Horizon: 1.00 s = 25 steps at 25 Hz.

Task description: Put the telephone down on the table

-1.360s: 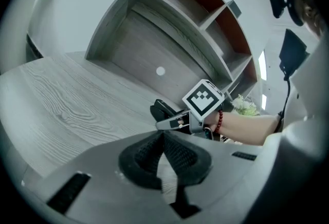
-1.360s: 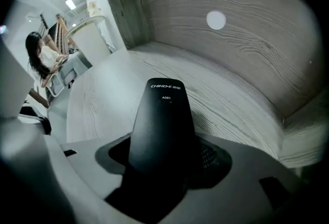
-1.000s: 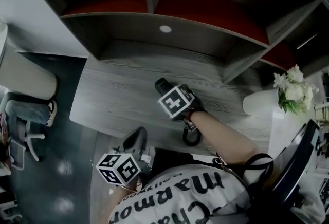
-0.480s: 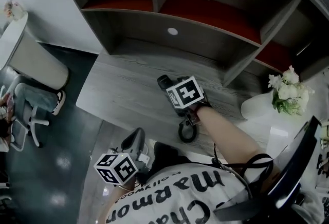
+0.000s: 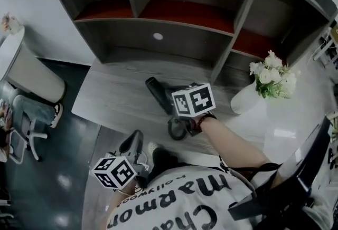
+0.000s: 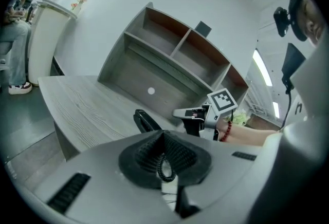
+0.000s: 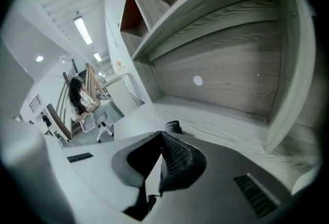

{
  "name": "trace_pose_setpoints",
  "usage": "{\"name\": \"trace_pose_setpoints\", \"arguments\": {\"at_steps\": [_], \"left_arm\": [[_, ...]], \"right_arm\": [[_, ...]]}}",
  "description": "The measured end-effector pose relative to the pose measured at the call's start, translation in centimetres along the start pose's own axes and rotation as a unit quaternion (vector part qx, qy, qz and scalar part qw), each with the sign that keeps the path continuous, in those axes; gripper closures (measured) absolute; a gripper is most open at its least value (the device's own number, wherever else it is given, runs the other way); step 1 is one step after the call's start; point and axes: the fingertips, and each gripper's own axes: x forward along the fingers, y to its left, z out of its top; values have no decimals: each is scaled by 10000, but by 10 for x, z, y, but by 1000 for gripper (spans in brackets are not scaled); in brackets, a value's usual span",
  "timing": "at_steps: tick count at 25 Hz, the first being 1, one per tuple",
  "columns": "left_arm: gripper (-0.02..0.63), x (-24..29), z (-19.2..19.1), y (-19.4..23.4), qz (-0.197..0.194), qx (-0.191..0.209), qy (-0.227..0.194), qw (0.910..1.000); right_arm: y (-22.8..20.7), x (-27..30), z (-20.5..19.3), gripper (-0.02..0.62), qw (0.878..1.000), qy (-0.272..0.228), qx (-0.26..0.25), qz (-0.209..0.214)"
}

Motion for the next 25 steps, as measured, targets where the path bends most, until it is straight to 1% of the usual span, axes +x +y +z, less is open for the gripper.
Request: {"name": "trace_pose_setpoints", "arguments": {"at_steps": [2, 4, 10, 13, 16, 19, 22, 25], "left_arm": [[598, -3, -4, -10, -63, 8, -29, 10000], [598, -8, -10, -20, -123, 13, -52, 9999], [597, -30, -26, -50, -286, 75, -211, 9993], [597, -40, -35, -52, -236, 135, -222, 9994], [597, -48, -50, -52, -204, 57, -156, 9997], [597, -57, -61, -51, -152, 10, -133, 9998], [597, -62, -63, -49, -135, -76, -186, 9997], [597, -63, -58, -50, -161, -54, -201, 9997]], "right_arm": [[4, -17, -4, 583, 9998, -148, 54, 86], [6, -33, -10, 583, 9998, -201, 42, 77], [14, -84, -40, 583, 9990, -401, 54, 178], [17, -107, -59, 583, 9986, -489, 125, 181], [18, -123, -77, 583, 9986, -474, 136, 162], [16, -134, -91, 584, 9990, -413, 134, 50], [14, -140, -99, 584, 9989, -401, 260, 6], [10, -142, -97, 584, 9989, -410, 205, -100]]}}
